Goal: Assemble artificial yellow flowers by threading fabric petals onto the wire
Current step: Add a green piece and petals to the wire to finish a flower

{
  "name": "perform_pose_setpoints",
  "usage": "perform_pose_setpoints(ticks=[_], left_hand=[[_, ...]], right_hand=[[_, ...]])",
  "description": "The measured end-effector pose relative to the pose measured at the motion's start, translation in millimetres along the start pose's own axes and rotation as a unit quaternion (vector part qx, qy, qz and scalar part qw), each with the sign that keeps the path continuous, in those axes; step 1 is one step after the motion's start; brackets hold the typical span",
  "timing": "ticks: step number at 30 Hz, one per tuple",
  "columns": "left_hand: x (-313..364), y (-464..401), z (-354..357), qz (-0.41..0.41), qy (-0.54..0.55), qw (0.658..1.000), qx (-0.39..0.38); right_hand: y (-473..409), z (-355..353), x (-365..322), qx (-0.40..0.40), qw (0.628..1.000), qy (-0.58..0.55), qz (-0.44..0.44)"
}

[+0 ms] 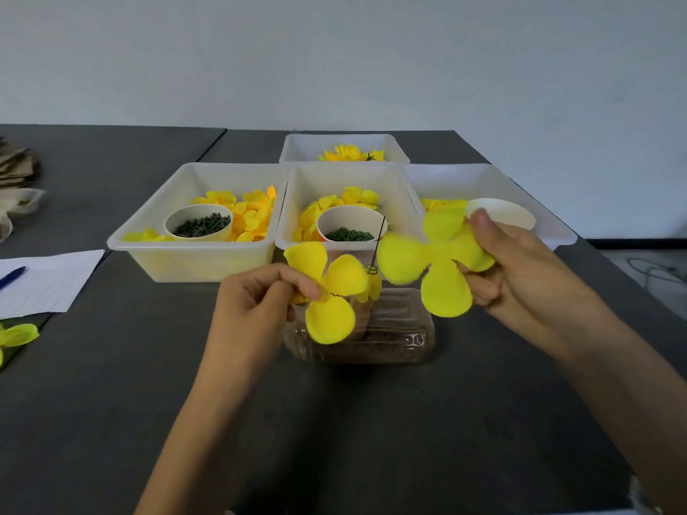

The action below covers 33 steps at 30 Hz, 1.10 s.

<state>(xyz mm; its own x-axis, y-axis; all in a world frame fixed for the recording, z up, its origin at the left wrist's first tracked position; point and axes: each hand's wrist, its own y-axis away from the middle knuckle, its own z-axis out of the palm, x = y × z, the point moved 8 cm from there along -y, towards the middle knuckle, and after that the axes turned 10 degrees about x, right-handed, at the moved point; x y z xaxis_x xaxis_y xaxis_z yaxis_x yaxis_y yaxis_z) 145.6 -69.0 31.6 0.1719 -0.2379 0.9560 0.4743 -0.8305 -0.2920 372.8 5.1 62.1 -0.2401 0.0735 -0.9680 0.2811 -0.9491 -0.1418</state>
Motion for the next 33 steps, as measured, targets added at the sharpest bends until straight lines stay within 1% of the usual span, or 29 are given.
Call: perform_pose_setpoints(ticks=[4, 6, 9, 11, 15, 18, 21, 23, 28, 31, 33], left_hand=[[10.1, -13.9, 8.9, -0.026, -0.092, 0.993, -0.067], [18.3, -23.2, 10.3, -0.028, -0.117, 0.991, -0.061], [28.4, -42.2, 13.6, 0.037, -0.194, 0.98, -0.018], [36.8, -48.2, 23.4, 0.094, -0.22, 0.971, -0.01], [51.3, -49.7, 47.3, 0.181, -0.194, 0.964, -0.034], [54.5, -54.9, 49.4, 0.207, -0.188, 0.96, -0.008], [55.8, -61.4, 42.4, 0.196, -0.189, 0.962, 0.034], [56.7, -66.2, 40.7, 0.191, -0.217, 0.957, 0.035], [55.4, -80.2, 48.4, 0.173, -0.341, 0.924, -0.016], [55.7, -86.9, 56.5, 0.171, -0.381, 0.907, -0.054], [56.7, -92.6, 60.3, 0.171, -0.388, 0.902, -0.077]], right_hand=[[-33.0, 16.5, -1.2, 0.018, 0.999, 0.04, 0.023], [-47.2, 24.8, 1.1, 0.021, 0.998, 0.032, 0.048], [-63.4, 31.6, 9.3, 0.03, 0.996, 0.006, 0.079], [-69.7, 33.2, 13.5, 0.038, 0.996, 0.011, 0.082], [-74.6, 37.2, 8.2, 0.042, 0.996, -0.001, 0.073], [-76.3, 34.7, 4.0, 0.047, 0.996, 0.007, 0.071], [-75.6, 26.0, 5.2, 0.071, 0.994, 0.063, 0.056], [-73.7, 20.0, 9.1, 0.078, 0.992, 0.089, 0.049], [-70.9, 14.6, 23.8, 0.041, 0.994, 0.073, 0.067], [-71.1, 9.0, 30.8, 0.039, 0.994, 0.055, 0.086], [-70.6, 6.2, 32.4, 0.039, 0.994, 0.031, 0.093]])
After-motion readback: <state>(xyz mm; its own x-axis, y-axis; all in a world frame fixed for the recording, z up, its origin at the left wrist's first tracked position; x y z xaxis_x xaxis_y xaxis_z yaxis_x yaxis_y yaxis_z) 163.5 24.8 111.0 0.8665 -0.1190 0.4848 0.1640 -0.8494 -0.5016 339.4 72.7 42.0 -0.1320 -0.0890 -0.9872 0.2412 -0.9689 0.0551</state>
